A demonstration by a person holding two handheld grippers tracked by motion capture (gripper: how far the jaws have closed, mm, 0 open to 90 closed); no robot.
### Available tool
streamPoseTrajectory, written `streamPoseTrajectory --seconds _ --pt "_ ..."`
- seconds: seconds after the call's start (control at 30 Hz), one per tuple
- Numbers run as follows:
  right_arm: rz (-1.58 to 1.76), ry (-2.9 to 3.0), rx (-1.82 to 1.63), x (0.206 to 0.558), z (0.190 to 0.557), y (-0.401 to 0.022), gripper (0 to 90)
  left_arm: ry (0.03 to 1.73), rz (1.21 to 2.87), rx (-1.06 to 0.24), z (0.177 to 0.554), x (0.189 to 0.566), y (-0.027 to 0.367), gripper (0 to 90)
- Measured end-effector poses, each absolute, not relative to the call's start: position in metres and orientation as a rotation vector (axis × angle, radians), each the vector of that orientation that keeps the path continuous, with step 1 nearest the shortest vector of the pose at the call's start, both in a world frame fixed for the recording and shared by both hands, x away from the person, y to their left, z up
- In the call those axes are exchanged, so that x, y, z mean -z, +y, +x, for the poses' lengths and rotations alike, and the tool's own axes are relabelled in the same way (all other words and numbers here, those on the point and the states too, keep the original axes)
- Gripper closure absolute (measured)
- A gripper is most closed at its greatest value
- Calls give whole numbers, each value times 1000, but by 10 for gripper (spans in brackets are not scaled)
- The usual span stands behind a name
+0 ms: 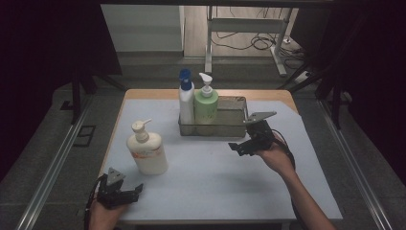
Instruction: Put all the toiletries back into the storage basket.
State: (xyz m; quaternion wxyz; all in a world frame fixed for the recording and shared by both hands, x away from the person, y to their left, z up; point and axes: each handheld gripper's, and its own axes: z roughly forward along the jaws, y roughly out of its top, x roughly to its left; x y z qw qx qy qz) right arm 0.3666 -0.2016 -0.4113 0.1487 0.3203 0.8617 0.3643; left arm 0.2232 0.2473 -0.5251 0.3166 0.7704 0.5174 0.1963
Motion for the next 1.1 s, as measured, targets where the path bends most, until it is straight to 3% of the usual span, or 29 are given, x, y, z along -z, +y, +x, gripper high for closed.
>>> streamPoseTrajectory --seconds 0.9,1.1 --pt "1003 2469 -992 469 311 -256 0 1362 2027 -519 223 525 247 126" --pt "1062 2458 -1008 486 303 -259 0 1351 2029 -516 223 523 247 167"
